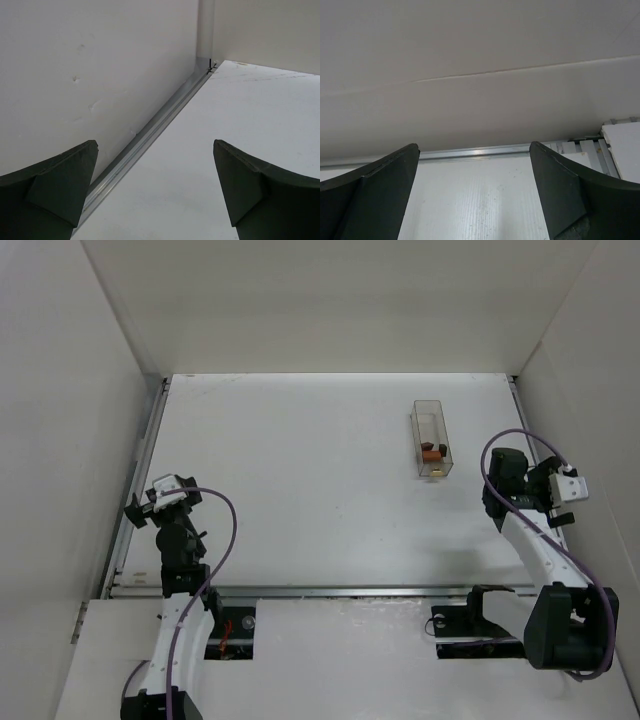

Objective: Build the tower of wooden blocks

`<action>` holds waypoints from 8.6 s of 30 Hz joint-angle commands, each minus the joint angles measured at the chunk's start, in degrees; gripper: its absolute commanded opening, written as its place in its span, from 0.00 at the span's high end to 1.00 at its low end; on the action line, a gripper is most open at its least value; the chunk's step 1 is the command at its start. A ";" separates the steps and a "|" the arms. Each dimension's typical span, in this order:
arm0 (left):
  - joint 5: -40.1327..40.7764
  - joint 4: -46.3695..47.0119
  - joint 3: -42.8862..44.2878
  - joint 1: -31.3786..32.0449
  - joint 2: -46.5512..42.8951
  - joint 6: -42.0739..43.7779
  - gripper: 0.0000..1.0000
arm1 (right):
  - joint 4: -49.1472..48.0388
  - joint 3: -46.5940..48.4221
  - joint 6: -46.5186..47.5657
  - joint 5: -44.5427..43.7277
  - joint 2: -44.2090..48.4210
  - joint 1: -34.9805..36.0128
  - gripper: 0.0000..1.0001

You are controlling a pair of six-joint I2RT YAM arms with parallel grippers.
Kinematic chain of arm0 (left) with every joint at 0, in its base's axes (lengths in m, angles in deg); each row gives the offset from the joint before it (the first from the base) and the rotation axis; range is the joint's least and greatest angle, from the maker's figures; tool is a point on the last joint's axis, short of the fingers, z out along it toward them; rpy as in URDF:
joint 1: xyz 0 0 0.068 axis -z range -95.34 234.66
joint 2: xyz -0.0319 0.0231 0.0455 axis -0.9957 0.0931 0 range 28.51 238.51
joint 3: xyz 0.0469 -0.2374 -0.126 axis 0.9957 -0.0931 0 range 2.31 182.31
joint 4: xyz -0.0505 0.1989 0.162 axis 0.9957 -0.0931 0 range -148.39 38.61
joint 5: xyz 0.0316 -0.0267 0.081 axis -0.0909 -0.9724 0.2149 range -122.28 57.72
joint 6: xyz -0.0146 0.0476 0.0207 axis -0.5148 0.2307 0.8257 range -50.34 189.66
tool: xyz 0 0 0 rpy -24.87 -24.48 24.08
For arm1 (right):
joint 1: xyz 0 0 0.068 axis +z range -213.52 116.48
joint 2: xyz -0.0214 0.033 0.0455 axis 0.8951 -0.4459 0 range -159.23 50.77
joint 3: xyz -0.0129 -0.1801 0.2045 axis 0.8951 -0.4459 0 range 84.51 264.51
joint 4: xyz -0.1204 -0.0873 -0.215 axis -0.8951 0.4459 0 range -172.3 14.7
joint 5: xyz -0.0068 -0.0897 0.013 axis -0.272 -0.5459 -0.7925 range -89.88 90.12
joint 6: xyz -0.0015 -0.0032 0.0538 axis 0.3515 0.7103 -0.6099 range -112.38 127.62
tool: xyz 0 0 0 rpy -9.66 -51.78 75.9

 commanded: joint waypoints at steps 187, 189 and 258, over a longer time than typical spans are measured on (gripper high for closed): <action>-17.45 -57.37 66.46 2.58 55.48 3.69 0.00 | 25.72 58.01 35.71 71.21 -44.99 16.86 0.00; -18.24 -57.98 66.46 2.58 55.48 4.31 0.00 | 25.11 56.61 35.71 73.06 -44.99 16.06 0.00; -21.06 -59.04 65.40 2.58 55.48 4.31 0.00 | 30.12 61.27 44.32 25.33 -64.24 33.72 1.00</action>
